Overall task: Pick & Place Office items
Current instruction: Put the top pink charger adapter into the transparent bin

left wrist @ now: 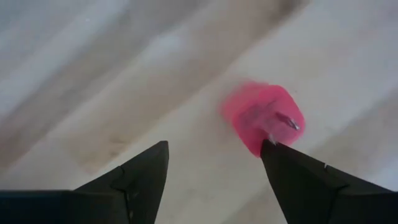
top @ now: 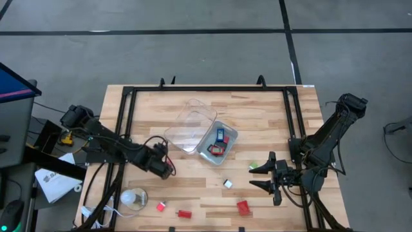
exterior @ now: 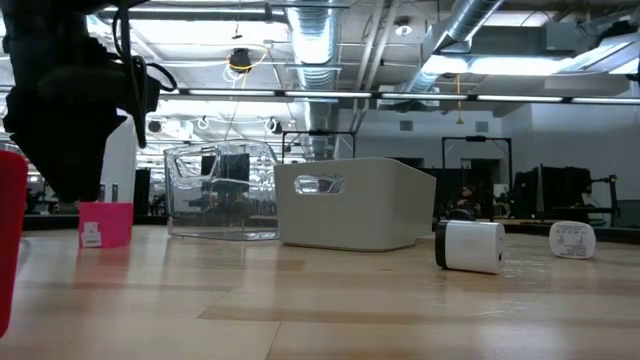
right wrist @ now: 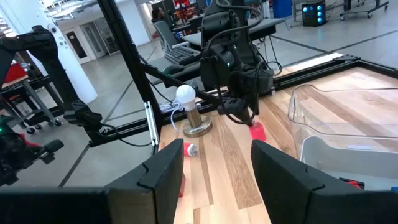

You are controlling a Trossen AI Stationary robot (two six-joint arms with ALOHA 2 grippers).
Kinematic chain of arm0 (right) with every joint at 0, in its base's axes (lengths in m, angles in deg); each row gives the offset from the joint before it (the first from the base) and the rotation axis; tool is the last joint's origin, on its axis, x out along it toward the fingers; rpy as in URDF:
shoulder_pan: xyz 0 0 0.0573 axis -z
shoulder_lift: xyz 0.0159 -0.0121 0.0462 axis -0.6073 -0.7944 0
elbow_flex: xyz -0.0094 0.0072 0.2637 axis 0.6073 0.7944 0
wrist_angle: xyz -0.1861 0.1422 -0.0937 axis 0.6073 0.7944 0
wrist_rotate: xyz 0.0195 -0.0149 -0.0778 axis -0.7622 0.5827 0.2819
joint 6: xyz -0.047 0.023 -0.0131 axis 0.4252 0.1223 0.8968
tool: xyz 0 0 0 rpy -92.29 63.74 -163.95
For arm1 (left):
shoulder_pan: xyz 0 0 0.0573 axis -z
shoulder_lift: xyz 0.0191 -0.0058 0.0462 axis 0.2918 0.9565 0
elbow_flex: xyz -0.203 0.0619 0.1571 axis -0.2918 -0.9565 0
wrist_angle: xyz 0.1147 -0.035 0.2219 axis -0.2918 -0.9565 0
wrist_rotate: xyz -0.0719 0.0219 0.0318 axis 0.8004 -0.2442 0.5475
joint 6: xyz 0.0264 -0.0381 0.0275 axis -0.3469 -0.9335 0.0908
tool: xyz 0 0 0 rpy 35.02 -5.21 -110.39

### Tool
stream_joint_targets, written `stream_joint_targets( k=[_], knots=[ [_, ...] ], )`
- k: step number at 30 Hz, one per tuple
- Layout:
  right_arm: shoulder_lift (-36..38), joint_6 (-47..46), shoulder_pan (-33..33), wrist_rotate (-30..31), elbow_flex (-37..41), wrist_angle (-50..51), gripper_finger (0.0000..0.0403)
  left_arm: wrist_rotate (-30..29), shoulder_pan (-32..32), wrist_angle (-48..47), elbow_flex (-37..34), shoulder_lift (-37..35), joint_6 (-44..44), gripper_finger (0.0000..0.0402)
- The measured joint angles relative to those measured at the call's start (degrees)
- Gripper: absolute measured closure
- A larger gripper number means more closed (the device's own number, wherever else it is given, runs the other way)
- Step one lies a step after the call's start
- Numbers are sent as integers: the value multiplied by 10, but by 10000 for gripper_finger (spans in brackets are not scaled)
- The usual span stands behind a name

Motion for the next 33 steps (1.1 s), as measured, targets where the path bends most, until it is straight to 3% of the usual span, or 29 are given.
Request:
stream_joint_targets(
  k=[6, 16, 26, 33],
  knots=[
    [0, 0, 0, -2, 0, 0, 221, 65, 12, 46, -3, 3, 88, 134],
    [0, 0, 0, -4, 0, 0, 221, 47, 37, 76, -2, 3, 172, 101],
    [0, 0, 0, -4, 0, 0, 221, 15, 19, 125, -1, 12, 112, 73],
    [0, 0, 0, -7, 0, 0, 221, 43, -5, 127, -2, 68, 82, 64]
  ],
)
